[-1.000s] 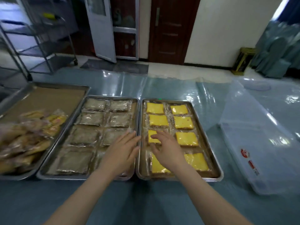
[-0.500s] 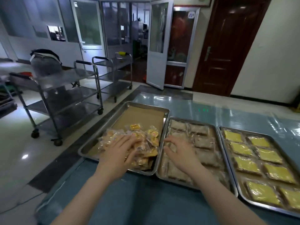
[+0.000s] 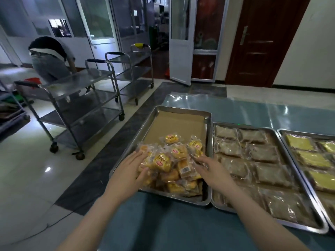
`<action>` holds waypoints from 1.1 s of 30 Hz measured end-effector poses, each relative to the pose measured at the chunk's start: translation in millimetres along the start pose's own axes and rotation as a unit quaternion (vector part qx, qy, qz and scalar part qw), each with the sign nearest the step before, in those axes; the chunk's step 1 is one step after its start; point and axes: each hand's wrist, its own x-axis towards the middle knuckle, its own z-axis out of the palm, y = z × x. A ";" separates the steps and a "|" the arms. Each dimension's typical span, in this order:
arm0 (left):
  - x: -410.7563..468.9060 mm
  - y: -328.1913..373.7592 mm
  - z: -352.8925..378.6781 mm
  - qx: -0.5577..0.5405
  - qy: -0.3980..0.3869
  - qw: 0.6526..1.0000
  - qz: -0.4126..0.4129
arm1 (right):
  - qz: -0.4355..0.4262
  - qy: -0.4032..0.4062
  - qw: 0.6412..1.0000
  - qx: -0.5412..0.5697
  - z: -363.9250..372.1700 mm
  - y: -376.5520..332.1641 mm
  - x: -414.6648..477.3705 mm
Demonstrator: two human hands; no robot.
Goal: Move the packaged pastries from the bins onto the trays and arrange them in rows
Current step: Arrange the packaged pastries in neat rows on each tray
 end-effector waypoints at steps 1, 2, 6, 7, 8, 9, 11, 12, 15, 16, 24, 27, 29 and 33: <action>8.1 -6.7 2.6 0.003 -0.007 1.000 -0.003 | 0.007 -0.003 1.000 0.004 7.5 1.8 7.8; 15.8 -12.4 5.2 0.002 -0.012 1.000 -0.008 | 0.008 -0.005 1.000 0.006 14.6 2.9 15.3; 33.6 -37.0 14.7 -0.035 -0.025 0.998 -0.043 | 0.012 0.045 0.998 0.037 35.7 1.6 33.9; 34.9 -43.3 16.2 -0.052 -0.029 0.997 -0.052 | 0.024 0.066 0.996 0.053 38.8 1.2 37.5; 36.3 -49.7 16.9 -0.070 -0.032 0.995 -0.058 | 0.037 0.085 0.994 0.064 42.2 0.8 41.9; 38.3 -56.3 17.4 -0.087 -0.033 0.994 -0.064 | 0.051 0.100 0.992 0.060 45.8 -0.1 47.3; 45.7 -69.5 17.6 -0.109 -0.033 0.991 -0.076 | 0.071 0.112 0.991 0.031 54.3 -4.1 60.0; 50.1 -76.1 16.6 -0.115 -0.040 0.989 -0.081 | 0.079 0.115 0.990 0.021 60.3 -8.2 65.4; 61.7 -94.6 14.3 -0.135 -0.071 0.985 -0.077 | 0.109 0.105 0.989 -0.004 78.8 -24.6 76.0; 64.7 -99.7 14.2 -0.144 -0.081 0.984 -0.069 | 0.122 0.099 0.987 -0.023 84.5 -29.5 79.0; 93.2 -118.1 35.1 -0.195 -0.175 0.965 -0.022 | 0.256 0.024 0.961 -0.099 104.0 -42.3 87.5; 96.5 -108.3 49.2 -0.191 -0.238 0.952 0.009 | 0.268 0.012 0.957 -0.108 104.6 -44.3 77.7; 99.3 -102.7 57.7 -0.155 -0.249 0.956 0.023 | 0.269 0.008 0.956 -0.113 105.6 -47.0 73.8; 109.8 -100.4 69.3 -0.111 -0.253 0.961 0.012 | 0.258 0.033 0.962 -0.086 107.5 -48.6 76.1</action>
